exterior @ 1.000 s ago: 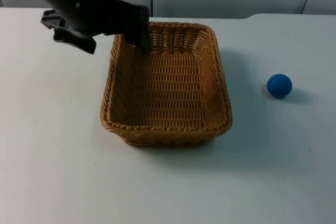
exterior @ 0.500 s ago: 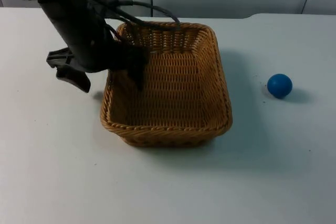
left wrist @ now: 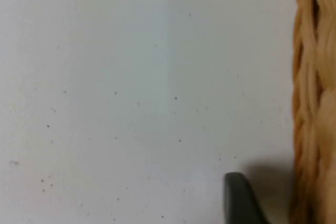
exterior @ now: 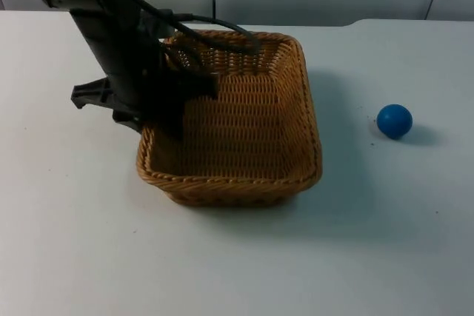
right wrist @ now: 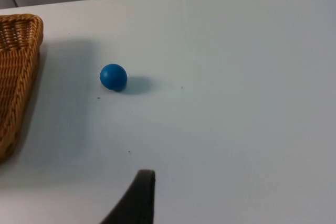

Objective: Pick up the basket with the left hand and place the ball into the basket with the right hand.

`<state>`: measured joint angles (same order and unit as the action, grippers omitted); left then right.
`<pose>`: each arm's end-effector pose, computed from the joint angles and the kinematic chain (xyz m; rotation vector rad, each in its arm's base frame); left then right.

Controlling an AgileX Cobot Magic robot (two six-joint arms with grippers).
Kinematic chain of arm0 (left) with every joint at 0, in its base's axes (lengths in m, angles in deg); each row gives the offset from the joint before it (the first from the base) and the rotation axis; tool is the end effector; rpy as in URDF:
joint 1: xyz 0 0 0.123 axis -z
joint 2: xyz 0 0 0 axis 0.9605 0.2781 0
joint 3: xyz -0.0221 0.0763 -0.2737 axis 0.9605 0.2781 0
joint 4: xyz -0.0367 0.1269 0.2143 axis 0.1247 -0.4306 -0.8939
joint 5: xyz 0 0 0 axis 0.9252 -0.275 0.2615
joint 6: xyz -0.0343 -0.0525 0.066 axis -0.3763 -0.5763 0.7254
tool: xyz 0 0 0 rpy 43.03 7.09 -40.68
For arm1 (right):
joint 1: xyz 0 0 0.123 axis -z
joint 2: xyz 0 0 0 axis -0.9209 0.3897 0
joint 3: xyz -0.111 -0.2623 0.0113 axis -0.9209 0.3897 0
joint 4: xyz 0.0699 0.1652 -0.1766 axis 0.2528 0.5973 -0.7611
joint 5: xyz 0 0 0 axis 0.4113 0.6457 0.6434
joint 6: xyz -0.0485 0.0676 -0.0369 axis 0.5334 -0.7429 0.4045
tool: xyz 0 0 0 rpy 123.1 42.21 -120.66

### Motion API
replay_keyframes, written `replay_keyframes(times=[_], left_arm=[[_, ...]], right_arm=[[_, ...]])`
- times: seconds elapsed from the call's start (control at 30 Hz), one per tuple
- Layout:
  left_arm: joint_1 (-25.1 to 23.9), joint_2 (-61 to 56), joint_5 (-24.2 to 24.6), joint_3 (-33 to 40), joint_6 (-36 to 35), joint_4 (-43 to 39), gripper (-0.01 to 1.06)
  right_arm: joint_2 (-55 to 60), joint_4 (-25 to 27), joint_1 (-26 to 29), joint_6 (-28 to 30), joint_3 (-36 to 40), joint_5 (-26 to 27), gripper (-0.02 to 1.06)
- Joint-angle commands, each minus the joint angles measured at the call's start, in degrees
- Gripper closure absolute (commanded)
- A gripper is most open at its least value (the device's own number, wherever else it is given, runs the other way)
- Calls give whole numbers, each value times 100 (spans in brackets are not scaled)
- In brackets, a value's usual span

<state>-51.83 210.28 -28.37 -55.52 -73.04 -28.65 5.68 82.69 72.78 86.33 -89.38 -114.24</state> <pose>0.4092 -0.1724 0.0949 0.0290 2.8808 -0.2539 -0.0069 0.0007 0.2783 0.1227 2.0595 -0.0498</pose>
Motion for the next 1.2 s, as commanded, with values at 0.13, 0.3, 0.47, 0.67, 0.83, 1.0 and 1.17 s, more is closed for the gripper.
replay_keyframes(times=[0.13, 0.3, 0.47, 0.67, 0.83, 1.0, 1.17], left_arm=[[37, 13, -111, -51, -389, -173, 86], [37, -6, -111, -51, -378, 81, 86], [37, -6, -149, -51, -431, 420, 86], [37, -37, -199, -51, -404, 800, 105], [37, -227, -249, -51, -404, 1024, 105], [37, -650, -68, -51, -440, 1037, 105], [37, -1097, 391, -51, -361, 1038, 105]], right_arm=[[-17, 0, -16, -2, 26, 53, 0], [-17, 0, -16, -2, 26, 53, 0], [-17, 0, -16, -2, 26, 53, 0], [-17, 0, -16, -2, 26, 53, 0], [-17, 0, -16, -2, 26, 53, 0], [-17, 0, -16, -2, 26, 53, 0], [-17, 0, -16, -2, 26, 53, 0]])
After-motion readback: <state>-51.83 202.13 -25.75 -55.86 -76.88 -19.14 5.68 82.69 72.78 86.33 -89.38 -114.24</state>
